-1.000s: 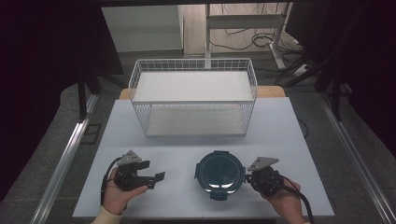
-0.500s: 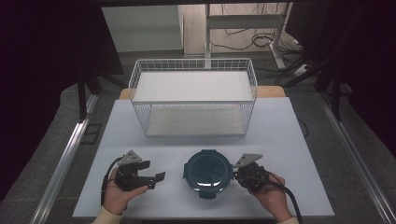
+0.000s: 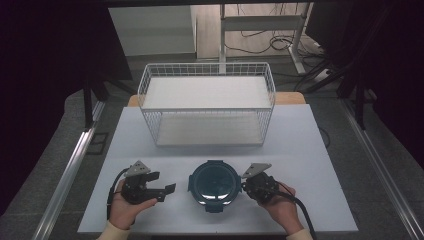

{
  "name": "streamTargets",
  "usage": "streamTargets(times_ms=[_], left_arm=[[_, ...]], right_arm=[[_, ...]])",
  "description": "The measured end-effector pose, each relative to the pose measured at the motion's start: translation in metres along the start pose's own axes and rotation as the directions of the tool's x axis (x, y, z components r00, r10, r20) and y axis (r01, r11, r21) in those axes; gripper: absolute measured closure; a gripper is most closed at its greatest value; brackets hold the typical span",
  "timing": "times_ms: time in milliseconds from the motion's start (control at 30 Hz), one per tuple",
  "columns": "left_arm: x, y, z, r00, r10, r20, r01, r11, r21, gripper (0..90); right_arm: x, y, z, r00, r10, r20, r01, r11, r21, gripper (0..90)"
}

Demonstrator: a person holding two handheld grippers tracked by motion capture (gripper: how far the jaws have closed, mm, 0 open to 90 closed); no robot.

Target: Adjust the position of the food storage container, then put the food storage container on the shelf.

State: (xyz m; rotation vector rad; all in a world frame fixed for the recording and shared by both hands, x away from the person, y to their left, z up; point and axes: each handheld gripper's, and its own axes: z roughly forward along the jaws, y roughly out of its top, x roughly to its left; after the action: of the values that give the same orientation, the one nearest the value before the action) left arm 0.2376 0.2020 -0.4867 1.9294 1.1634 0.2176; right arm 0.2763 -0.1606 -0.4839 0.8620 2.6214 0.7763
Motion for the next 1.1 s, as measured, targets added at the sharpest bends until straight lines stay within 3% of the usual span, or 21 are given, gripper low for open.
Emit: streamTargets(times_ms=[167, 233, 300, 333, 400, 433, 467, 500, 533, 600, 633, 700, 867, 1100], left_arm=[[0.001, 0.000, -0.002, 1.0000, -0.002, 0.000, 0.002, 1.0000, -0.006, 19.9], [0.001, 0.001, -0.003, 1.0000, -0.001, -0.001, 0.001, 0.9999, -0.010, 19.8], [0.002, 0.001, -0.004, 1.0000, -0.006, -0.002, 0.006, 0.9999, -0.014, 19.8], [0.002, 0.001, -0.004, 1.0000, -0.006, -0.002, 0.006, 0.9999, -0.014, 19.7], [0.002, 0.001, -0.004, 0.9999, -0.010, 0.000, 0.010, 0.9999, -0.014, 19.6], [0.001, 0.001, -0.003, 0.9999, -0.012, 0.002, 0.012, 0.9998, -0.014, 19.6], [0.001, 0.001, -0.003, 0.9999, -0.013, 0.004, 0.013, 0.9998, -0.013, 19.5], [0.000, 0.001, -0.003, 0.9999, -0.014, 0.006, 0.014, 0.9998, -0.014, 19.5], [0.000, 0.002, -0.003, 0.9998, -0.018, 0.011, 0.018, 0.9997, -0.016, 19.3], [0.000, 0.002, -0.004, 0.9997, -0.019, 0.014, 0.020, 0.9997, -0.017, 19.1], [0.000, 0.002, -0.004, 0.9996, -0.024, 0.018, 0.024, 0.9995, -0.021, 19.1], [0.001, 0.002, -0.005, 0.9991, -0.036, 0.021, 0.036, 0.9990, -0.026, 19.3], [0.001, 0.003, -0.006, 0.9983, -0.048, 0.033, 0.049, 0.9982, -0.034, 19.5], [-0.004, 0.005, -0.005, 0.9973, -0.048, 0.056, 0.050, 0.9981, -0.036, 19.4]], right_arm=[[-0.002, -0.005, -0.009, 0.9994, 0.021, 0.027, -0.020, 0.999, -0.034, 89.7], [-0.006, -0.009, -0.018, 0.9977, 0.055, 0.039, -0.052, 0.996, -0.074, 89.7], [-0.012, -0.019, -0.034, 0.9942, 0.102, 0.033, -0.097, 0.987, -0.130, 89.6], [-0.012, -0.019, -0.034, 0.9942, 0.102, 0.033, -0.097, 0.987, -0.130, 89.6], [-0.017, -0.025, -0.042, 0.9906, 0.136, 0.013, -0.132, 0.976, -0.171, 87.0], [-0.019, -0.028, -0.045, 0.9881, 0.154, -0.007, -0.152, 0.970, -0.190, 80.6], [-0.024, -0.032, -0.048, 0.9786, 0.200, -0.049, -0.206, 0.953, -0.221, 61.3], [-0.024, -0.032, -0.048, 0.9786, 0.200, -0.049, -0.206, 0.953, -0.221, 61.3], [-0.027, -0.035, -0.049, 0.9725, 0.226, -0.056, -0.233, 0.940, -0.248, 49.8], [-0.029, -0.035, -0.049, 0.9671, 0.246, -0.066, -0.254, 0.930, -0.264, 41.3], [-0.029, -0.035, -0.049, 0.9671, 0.246, -0.066, -0.254, 0.930, -0.264, 41.3], [-0.032, -0.035, -0.049, 0.9610, 0.256, -0.104, -0.276, 0.915, -0.295, 33.3], [-0.033, -0.038, -0.048, 0.9687, 0.235, -0.079, -0.248, 0.914, -0.320, 26.2], [-0.031, -0.037, -0.047, 0.9659, 0.244, -0.087, -0.259, 0.911, -0.322, 24.3]])
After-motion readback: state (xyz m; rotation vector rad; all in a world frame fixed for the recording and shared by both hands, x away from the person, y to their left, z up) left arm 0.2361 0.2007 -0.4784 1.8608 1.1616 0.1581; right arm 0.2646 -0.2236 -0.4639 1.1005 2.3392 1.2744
